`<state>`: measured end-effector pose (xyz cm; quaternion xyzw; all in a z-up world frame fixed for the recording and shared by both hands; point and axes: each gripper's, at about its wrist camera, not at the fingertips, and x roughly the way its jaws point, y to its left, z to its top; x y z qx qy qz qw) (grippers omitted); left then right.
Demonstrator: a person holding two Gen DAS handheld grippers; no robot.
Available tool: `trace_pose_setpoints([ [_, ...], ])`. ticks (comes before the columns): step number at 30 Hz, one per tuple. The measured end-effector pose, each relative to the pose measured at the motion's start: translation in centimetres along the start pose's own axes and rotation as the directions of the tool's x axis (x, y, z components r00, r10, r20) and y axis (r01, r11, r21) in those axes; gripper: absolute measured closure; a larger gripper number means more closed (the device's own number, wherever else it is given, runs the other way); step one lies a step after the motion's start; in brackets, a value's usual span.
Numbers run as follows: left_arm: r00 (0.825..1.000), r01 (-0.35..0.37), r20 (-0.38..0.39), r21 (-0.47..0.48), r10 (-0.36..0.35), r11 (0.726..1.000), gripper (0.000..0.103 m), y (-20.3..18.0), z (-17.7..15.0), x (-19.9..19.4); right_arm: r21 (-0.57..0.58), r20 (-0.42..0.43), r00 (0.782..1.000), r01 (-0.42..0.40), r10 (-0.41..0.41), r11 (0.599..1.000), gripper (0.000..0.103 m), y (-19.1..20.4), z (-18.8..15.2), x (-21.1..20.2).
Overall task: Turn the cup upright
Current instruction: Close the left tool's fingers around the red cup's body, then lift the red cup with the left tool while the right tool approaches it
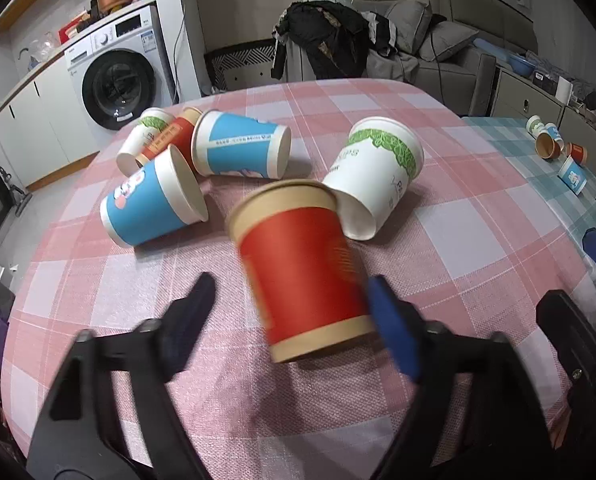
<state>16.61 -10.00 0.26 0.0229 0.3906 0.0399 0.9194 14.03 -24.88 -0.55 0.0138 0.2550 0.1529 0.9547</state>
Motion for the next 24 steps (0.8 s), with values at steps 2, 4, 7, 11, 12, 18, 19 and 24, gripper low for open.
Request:
trace_pose_setpoints([
  [2,1.000,0.019,-0.009,-0.010,-0.019,1.000,0.046,0.1,-0.1,0.3,0.000,0.000,1.000,0.000,0.000,1.000,0.000,0.0,0.0,0.0],
  [4,1.000,0.026,-0.008,-0.017,-0.026,1.000,0.048,0.2,-0.3,0.3,0.000,0.000,1.000,-0.001,0.001,1.000,0.000,0.0,0.0,0.0],
  [7,0.999,0.033,-0.001,-0.025,-0.033,0.999,0.049,0.4,-0.6,0.2,-0.004,0.002,1.000,-0.004,0.004,1.000,0.000,0.1,0.0,0.0],
  [11,0.999,0.048,0.002,-0.041,-0.048,0.998,0.049,1.3,-1.3,-0.4,-0.016,0.007,1.000,-0.019,0.019,1.000,0.000,0.8,-0.1,-0.3],
  [12,0.999,0.051,0.004,-0.044,-0.051,0.998,0.049,1.4,-1.5,-0.6,-0.021,0.007,1.000,-0.024,0.024,1.000,0.000,1.0,-0.2,-0.3],
  [18,0.998,0.061,0.020,-0.055,-0.060,0.997,0.049,2.8,-2.8,-2.1,-0.061,0.007,0.998,-0.060,0.061,0.996,0.000,2.8,-0.4,-0.5],
  [19,0.998,0.066,0.022,-0.058,-0.064,0.996,0.049,3.1,-2.9,-2.4,-0.066,0.006,0.998,-0.066,0.067,0.996,0.000,3.0,-0.4,-0.6],
  [24,0.996,0.077,0.048,-0.073,-0.073,0.994,0.049,4.6,-3.7,-4.1,-0.096,0.011,0.994,-0.103,0.105,0.990,0.000,4.7,-0.6,-1.0],
])
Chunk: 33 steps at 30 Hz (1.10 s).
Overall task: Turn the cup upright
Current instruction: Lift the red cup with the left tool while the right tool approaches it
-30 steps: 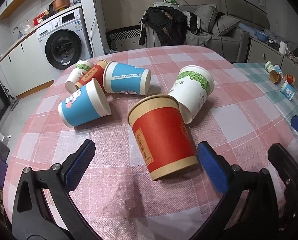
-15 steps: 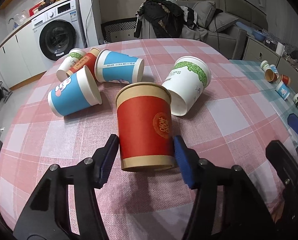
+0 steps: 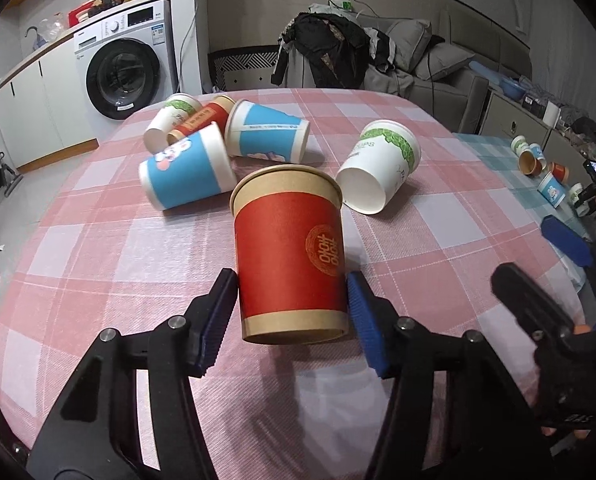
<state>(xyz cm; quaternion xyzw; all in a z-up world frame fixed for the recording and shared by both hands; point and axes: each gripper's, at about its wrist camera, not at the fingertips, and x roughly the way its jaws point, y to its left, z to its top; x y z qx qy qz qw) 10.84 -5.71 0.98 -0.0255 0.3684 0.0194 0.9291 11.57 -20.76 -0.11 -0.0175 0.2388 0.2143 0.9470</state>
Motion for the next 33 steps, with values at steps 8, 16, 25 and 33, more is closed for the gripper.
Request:
trace_pose_setpoints([
  [8,1.000,0.011,0.008,-0.033,-0.011,0.999,0.049,2.1,-1.8,-2.8,-0.011,-0.003,0.997,-0.071,0.071,0.997,0.000,2.2,0.1,0.1],
  [16,1.000,0.000,0.016,-0.065,0.001,0.998,0.049,3.8,-3.4,-4.4,-0.080,-0.003,0.994,-0.113,0.113,0.990,0.000,3.9,-0.2,0.0],
  [25,1.000,0.009,-0.011,-0.069,-0.010,0.998,0.049,3.4,-5.3,-4.2,-0.090,-0.001,0.994,-0.108,0.108,0.990,0.000,4.2,-0.3,-0.2],
  [33,0.999,0.035,-0.009,-0.098,-0.036,0.995,0.049,2.8,-5.3,-4.5,-0.058,0.004,0.997,-0.079,0.080,0.995,0.000,3.1,0.0,-0.4],
])
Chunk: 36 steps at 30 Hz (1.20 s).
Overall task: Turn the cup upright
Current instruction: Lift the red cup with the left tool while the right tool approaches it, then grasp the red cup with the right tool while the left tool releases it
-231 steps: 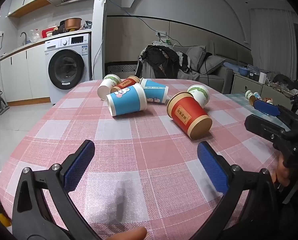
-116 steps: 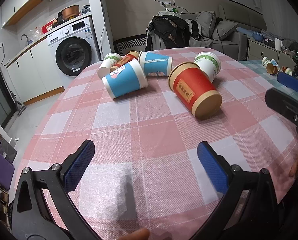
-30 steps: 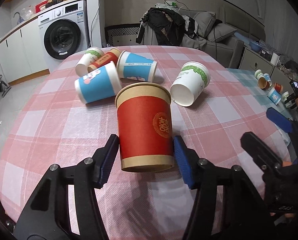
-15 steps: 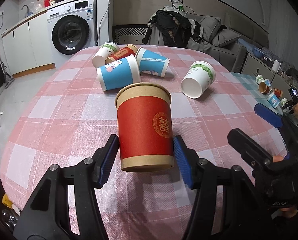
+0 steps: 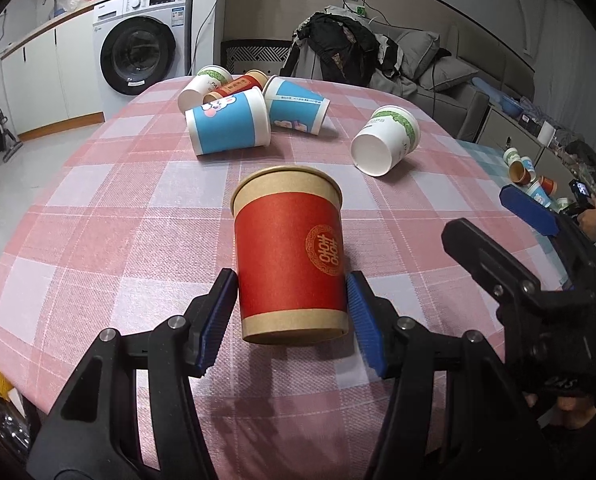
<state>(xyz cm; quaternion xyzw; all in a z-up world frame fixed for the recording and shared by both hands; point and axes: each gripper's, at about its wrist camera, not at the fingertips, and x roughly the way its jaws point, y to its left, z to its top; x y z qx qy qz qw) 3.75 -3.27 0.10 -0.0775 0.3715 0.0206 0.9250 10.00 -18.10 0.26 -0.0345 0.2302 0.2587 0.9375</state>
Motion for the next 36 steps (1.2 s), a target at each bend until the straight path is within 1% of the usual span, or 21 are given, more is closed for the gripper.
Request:
trace_pose_setpoints([
  [7,0.999,0.032,-0.006,0.007,-0.032,0.999,0.049,-0.6,-0.1,0.2,0.017,-0.001,1.000,0.003,-0.003,1.000,0.000,-0.6,0.1,-0.1],
  [11,0.999,0.045,0.013,0.010,-0.045,0.999,0.049,-0.5,-0.1,-0.2,0.017,0.001,1.000,0.007,-0.007,1.000,0.000,-0.7,0.1,0.0],
  [13,0.998,0.059,0.019,0.007,-0.060,0.998,0.046,-0.3,0.1,-0.5,0.025,0.001,1.000,-0.001,0.001,1.000,0.000,-0.8,0.1,-0.1],
  [16,0.998,0.045,0.039,0.004,-0.045,0.999,0.033,0.2,0.2,-0.9,0.032,-0.013,1.000,-0.001,0.001,0.999,0.000,-0.8,0.2,0.1],
  [17,0.998,0.035,0.042,0.001,-0.035,0.999,0.026,0.3,0.2,-1.0,0.033,-0.023,1.000,0.001,0.000,0.999,0.000,-0.8,0.2,0.2],
  [18,0.998,0.034,0.048,-0.006,-0.033,0.999,0.022,0.7,0.3,-1.1,0.033,-0.035,0.999,0.000,0.001,0.999,0.000,-0.7,0.3,0.4],
  [19,0.998,0.042,0.055,-0.012,-0.041,0.999,0.021,1.1,0.4,-1.2,0.034,-0.040,0.999,-0.002,0.003,0.999,0.000,-0.6,0.3,0.4],
  [22,0.997,0.019,0.075,-0.007,-0.019,1.000,0.020,2.0,0.4,-1.6,0.029,-0.072,0.997,-0.013,0.015,1.000,0.000,0.0,0.5,0.6],
  [24,0.996,0.001,0.089,0.000,-0.001,1.000,0.012,2.8,0.5,-1.9,0.035,-0.102,0.994,-0.033,0.036,0.999,0.000,0.4,0.6,0.9],
  [25,0.995,0.001,0.099,0.001,-0.001,1.000,0.010,3.3,0.6,-2.1,0.046,-0.121,0.991,-0.047,0.052,0.998,0.000,0.7,0.7,1.2],
  [26,0.994,-0.005,0.108,0.000,0.005,1.000,0.002,3.7,0.6,-2.4,0.055,-0.135,0.989,-0.055,0.062,0.997,0.000,0.9,0.8,1.4],
  [29,0.990,-0.034,0.137,-0.007,0.035,0.999,0.001,5.2,0.6,-3.0,0.076,-0.188,0.979,-0.062,0.076,0.995,0.000,1.5,1.1,2.5],
  [31,0.989,-0.037,0.145,-0.009,0.038,0.999,0.001,5.9,0.5,-3.2,0.099,-0.229,0.969,-0.074,0.095,0.992,0.000,2.0,1.3,3.4],
  [36,0.989,-0.055,0.139,-0.014,0.056,0.998,0.001,7.1,0.2,-2.5,0.142,-0.284,0.950,-0.092,0.129,0.986,0.000,2.8,2.0,4.7],
])
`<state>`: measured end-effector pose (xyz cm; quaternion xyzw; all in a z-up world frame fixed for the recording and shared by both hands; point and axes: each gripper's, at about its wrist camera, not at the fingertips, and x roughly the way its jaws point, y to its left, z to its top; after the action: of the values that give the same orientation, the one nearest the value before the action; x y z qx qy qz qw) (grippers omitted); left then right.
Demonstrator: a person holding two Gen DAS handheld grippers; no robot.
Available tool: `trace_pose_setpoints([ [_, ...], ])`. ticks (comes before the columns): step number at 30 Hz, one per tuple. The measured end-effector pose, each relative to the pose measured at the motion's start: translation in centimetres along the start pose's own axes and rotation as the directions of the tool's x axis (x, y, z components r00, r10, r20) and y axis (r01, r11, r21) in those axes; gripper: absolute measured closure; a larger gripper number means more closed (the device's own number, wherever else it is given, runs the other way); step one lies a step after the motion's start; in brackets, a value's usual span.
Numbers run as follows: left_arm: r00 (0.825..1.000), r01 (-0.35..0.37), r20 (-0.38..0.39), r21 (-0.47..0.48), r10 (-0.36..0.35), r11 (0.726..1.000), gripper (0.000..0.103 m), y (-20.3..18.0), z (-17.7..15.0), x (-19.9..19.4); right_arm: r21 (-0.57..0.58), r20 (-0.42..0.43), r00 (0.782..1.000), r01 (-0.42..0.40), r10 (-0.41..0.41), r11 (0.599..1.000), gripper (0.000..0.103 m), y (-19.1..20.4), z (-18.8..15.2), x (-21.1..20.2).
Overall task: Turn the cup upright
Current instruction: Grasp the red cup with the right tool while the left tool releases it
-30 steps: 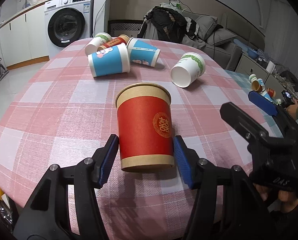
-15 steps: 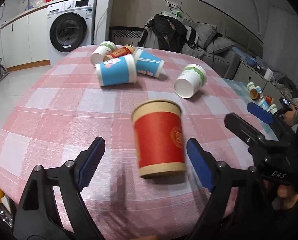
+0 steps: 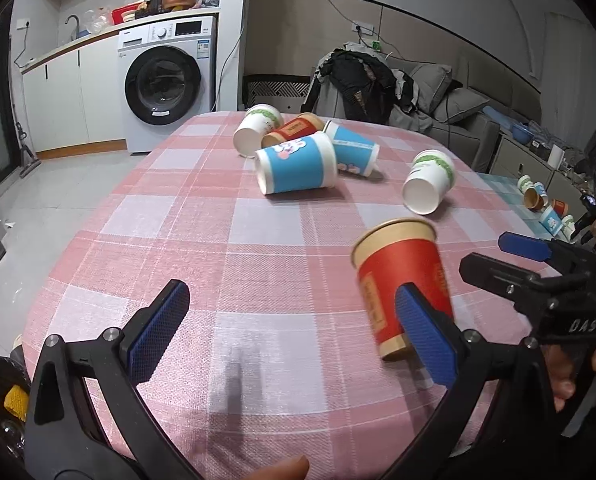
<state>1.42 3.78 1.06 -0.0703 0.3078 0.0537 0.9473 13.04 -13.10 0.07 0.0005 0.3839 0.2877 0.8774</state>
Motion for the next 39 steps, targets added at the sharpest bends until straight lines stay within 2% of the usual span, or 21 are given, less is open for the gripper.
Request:
trace_pose_setpoints([
  [8,1.000,-0.016,0.021,0.006,0.016,1.000,0.001,0.3,-0.5,1.0,0.074,-0.091,0.993,-0.066,0.072,0.995,0.000,0.3,1.5,1.8],
  [14,0.999,-0.031,0.014,-0.001,0.031,1.000,0.001,0.7,-0.4,1.5,0.129,-0.140,0.979,-0.128,0.146,0.983,0.003,0.8,2.5,3.2],
  [16,0.999,-0.030,0.013,-0.003,0.030,1.000,0.001,0.8,-0.4,1.5,0.132,-0.156,0.978,-0.120,0.140,0.984,0.004,1.0,2.7,3.7],
  [22,1.000,-0.027,0.017,0.011,0.027,1.000,0.001,0.6,-0.4,1.6,0.196,-0.236,0.955,-0.135,0.180,0.971,0.015,0.7,2.9,5.5],
  [27,1.000,-0.009,0.000,0.013,0.009,1.000,0.001,0.5,-0.6,2.0,0.244,-0.256,0.939,-0.165,0.228,0.956,0.028,0.1,2.8,6.0],
  [32,1.000,-0.003,0.002,0.002,0.003,1.000,0.001,0.7,-0.5,2.1,0.252,-0.225,0.942,-0.190,0.248,0.949,0.030,-0.3,2.9,5.0],
  [36,1.000,0.003,0.014,-0.007,-0.003,1.000,0.001,0.9,-0.4,1.8,0.140,-0.130,0.978,-0.144,0.162,0.980,0.030,0.1,3.0,3.0],
  [39,1.000,0.016,0.023,-0.008,-0.015,1.000,0.001,0.8,-0.4,1.7,0.021,-0.017,0.998,-0.055,0.055,0.998,0.030,0.9,2.7,1.4],
])
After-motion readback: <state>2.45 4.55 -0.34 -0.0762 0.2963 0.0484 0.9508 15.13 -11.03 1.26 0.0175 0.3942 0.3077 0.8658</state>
